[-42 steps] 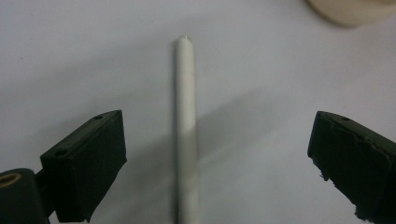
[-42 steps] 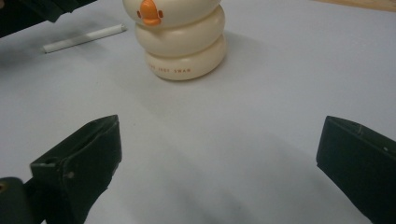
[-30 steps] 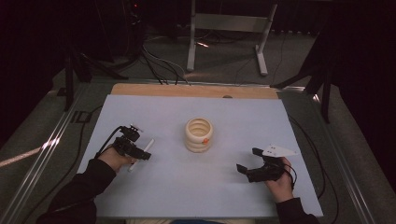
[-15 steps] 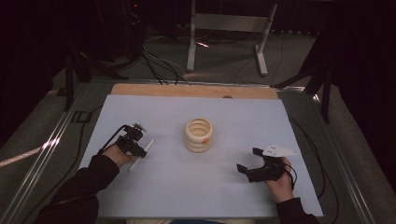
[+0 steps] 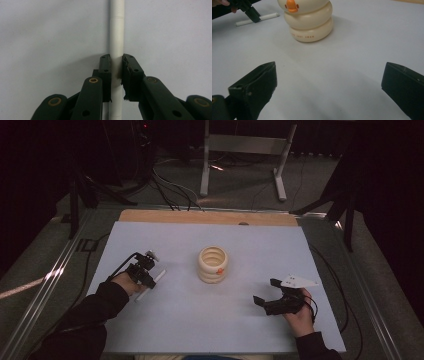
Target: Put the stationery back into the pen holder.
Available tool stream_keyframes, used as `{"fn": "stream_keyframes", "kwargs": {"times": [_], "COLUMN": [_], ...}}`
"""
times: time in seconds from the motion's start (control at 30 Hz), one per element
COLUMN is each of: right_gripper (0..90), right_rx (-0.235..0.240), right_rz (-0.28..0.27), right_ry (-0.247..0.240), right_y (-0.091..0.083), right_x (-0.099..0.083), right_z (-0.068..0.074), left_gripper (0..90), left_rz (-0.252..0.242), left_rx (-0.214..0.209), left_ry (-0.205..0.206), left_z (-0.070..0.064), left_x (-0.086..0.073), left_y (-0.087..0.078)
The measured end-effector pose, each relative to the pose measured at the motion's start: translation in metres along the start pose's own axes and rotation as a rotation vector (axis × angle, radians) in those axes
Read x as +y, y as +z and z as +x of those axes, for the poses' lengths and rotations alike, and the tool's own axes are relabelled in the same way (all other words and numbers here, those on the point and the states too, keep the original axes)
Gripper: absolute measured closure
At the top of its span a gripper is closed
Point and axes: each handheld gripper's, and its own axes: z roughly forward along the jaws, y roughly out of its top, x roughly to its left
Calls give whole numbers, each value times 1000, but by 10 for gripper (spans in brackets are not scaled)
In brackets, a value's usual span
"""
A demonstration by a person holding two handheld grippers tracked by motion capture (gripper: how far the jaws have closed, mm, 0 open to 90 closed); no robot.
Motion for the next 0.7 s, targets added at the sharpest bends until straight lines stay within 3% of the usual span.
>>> {"fn": "stream_keyframes", "kwargs": {"times": [0.13, 0.3, 0.33, 0.37, 0.43, 0.63, 0.7], "right_gripper": [0, 0, 0, 0, 0, 0, 0], "right_rx": [0, 0, -1, 0, 0, 1, 2], "right_rz": [-3, -4, -3, -4, -4, -3, -4], "right_ry": [3, 6, 3, 3, 3, 2, 3], "right_y": [-1, -1, -1, -1, -1, 0, 0], "right_x": [0, 0, 0, 0, 0, 0, 0], "right_z": [0, -1, 0, 0, 0, 0, 1], "left_gripper": [797, 797, 797, 797, 797, 796, 796], "left_rz": [-29, -103, -142, -142, -198, -277, -319], "left_rx": [-22, -44, -57, -57, -81, -106, -135], "left_ry": [11, 4, -1, -1, -4, 7, 5], "left_z": [1, 5, 7, 7, 8, 9, 9], "left_x": [-2, -4, -5, -5, -7, -9, -9], "left_y": [-3, -12, -19, -19, -29, -41, -45]}}
